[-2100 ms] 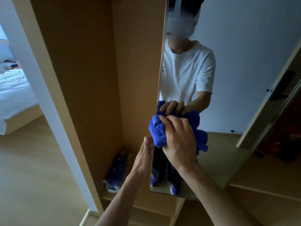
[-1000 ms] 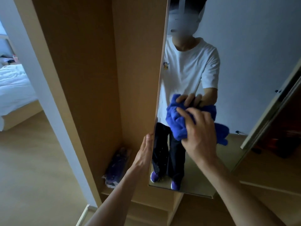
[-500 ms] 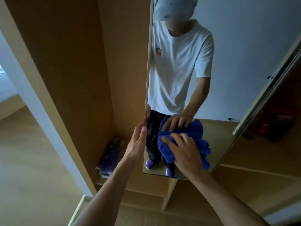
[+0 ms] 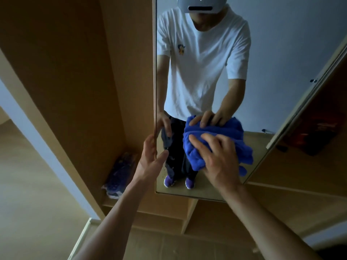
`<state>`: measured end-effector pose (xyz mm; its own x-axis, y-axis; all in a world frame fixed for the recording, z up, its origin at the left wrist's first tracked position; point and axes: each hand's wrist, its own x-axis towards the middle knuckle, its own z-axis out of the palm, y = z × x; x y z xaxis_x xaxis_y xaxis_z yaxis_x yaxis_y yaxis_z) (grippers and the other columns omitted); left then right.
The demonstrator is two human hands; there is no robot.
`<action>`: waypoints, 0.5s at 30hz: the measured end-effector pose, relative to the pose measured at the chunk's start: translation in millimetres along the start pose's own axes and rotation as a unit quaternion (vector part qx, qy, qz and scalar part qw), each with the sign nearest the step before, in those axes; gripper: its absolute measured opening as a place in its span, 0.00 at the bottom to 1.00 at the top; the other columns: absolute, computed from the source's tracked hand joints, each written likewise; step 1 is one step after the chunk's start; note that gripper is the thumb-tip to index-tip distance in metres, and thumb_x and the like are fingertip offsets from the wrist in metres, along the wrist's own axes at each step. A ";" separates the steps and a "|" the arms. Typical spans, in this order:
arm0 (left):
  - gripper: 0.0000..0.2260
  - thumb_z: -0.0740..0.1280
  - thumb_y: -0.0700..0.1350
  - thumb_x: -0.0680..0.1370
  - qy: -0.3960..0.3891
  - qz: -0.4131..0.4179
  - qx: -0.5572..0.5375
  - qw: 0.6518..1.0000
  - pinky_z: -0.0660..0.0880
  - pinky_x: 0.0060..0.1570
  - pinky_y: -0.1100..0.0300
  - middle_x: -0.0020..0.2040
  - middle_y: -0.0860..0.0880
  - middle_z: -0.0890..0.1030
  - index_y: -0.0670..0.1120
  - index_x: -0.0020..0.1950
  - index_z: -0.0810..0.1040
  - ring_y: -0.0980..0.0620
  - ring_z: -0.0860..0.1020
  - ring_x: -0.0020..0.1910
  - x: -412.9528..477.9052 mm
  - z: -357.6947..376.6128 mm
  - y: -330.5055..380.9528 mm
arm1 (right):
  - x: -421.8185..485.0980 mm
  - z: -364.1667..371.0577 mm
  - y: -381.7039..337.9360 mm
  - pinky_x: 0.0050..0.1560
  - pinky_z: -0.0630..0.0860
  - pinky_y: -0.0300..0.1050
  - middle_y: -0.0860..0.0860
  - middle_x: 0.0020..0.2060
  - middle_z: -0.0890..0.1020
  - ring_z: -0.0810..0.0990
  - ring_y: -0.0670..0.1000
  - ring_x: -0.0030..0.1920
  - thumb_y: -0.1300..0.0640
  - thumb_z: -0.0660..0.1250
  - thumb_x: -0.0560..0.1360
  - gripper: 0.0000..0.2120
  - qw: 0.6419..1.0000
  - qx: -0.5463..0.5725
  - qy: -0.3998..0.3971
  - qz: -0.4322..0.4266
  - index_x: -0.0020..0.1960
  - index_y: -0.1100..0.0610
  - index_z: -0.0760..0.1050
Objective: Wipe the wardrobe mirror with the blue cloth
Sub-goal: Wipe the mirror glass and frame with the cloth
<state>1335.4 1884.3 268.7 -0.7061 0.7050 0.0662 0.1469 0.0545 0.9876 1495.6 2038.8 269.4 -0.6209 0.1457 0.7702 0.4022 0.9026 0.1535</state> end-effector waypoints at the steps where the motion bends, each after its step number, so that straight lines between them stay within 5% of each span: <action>1: 0.29 0.67 0.39 0.82 0.006 0.008 -0.002 1.000 0.68 0.74 0.52 0.76 0.49 0.69 0.52 0.79 0.59 0.52 0.68 0.75 -1.1 2.8 -1.8 | -13.8 7.6 -4.6 0.54 0.74 0.56 0.53 0.61 0.79 0.75 0.59 0.54 0.59 0.78 0.71 0.30 1.000 -0.002 -0.024 -0.009 0.71 0.49 0.76; 5: 0.31 0.68 0.41 0.82 0.028 0.025 0.009 0.999 0.67 0.70 0.56 0.75 0.56 0.67 0.67 0.73 0.57 0.58 0.66 0.74 -6.6 11.1 -6.7 | -46.9 17.7 -12.4 0.52 0.78 0.56 0.54 0.60 0.81 0.78 0.59 0.52 0.59 0.82 0.64 0.34 0.994 0.000 -0.104 -0.019 0.69 0.49 0.78; 8: 0.32 0.68 0.39 0.82 0.032 0.025 0.008 0.999 0.66 0.75 0.48 0.76 0.54 0.68 0.71 0.69 0.58 0.56 0.67 0.75 -6.7 11.6 -6.9 | -32.2 2.5 -2.8 0.51 0.75 0.53 0.53 0.60 0.80 0.77 0.58 0.53 0.58 0.81 0.65 0.34 0.995 0.029 -0.097 -0.003 0.69 0.49 0.78; 13: 0.33 0.70 0.43 0.78 0.034 0.024 -0.005 0.999 0.65 0.75 0.41 0.76 0.53 0.69 0.58 0.78 0.59 0.52 0.67 0.76 -7.4 14.6 -3.7 | 19.3 -30.1 24.6 0.54 0.67 0.49 0.50 0.61 0.77 0.72 0.55 0.55 0.57 0.78 0.68 0.33 0.998 0.055 0.000 0.027 0.72 0.47 0.75; 15: 0.33 0.70 0.44 0.78 0.041 0.019 -0.008 0.999 0.66 0.75 0.41 0.76 0.54 0.68 0.60 0.78 0.58 0.51 0.67 0.76 -8.5 16.9 -5.4 | 17.2 -30.8 24.9 0.54 0.70 0.51 0.49 0.62 0.76 0.72 0.55 0.55 0.57 0.80 0.67 0.35 0.998 0.059 0.006 0.037 0.72 0.47 0.74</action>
<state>1352.3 1889.9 260.4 -0.7550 0.6455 0.1153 0.1652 0.0170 0.9861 1515.7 2051.4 305.5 -0.5833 0.2092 0.7848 0.3649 0.9308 0.0231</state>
